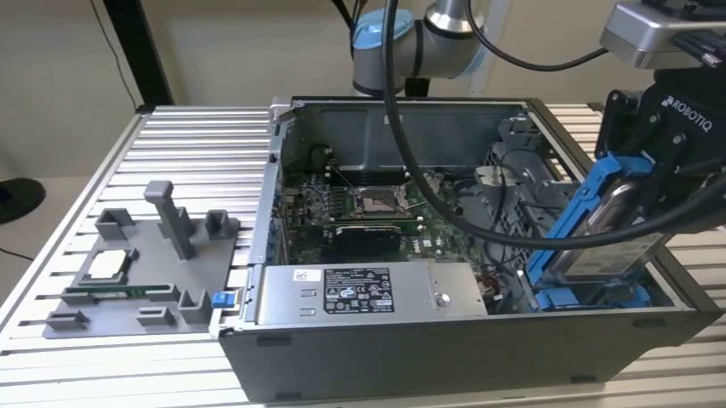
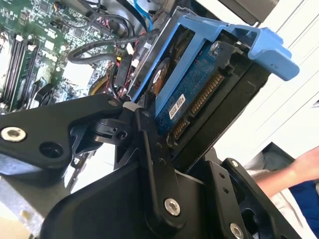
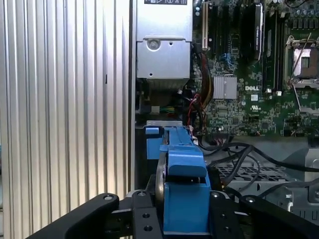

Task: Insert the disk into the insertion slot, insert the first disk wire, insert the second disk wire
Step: 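Insert the disk into the insertion slot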

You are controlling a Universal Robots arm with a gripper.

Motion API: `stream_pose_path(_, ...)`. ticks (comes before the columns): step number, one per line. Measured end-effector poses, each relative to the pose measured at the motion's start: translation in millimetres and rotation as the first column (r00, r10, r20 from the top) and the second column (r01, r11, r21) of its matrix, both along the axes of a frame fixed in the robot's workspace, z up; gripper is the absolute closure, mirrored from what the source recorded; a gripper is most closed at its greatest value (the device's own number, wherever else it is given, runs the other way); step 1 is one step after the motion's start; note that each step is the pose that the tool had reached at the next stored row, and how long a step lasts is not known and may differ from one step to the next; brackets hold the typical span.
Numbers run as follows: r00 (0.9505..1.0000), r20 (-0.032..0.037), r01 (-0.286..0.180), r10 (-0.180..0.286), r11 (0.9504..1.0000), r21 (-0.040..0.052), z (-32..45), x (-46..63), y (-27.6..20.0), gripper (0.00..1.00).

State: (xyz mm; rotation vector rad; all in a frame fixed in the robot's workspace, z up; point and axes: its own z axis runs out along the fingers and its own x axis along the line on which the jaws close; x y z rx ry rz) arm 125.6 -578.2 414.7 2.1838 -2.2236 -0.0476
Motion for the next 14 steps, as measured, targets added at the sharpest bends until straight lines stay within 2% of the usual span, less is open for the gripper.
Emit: stream_pose_path(14, 1.0000, 0.0000, 0.000, 0.000, 1.0000, 0.0018, -22.6, 0.5, 0.0, 1.00)
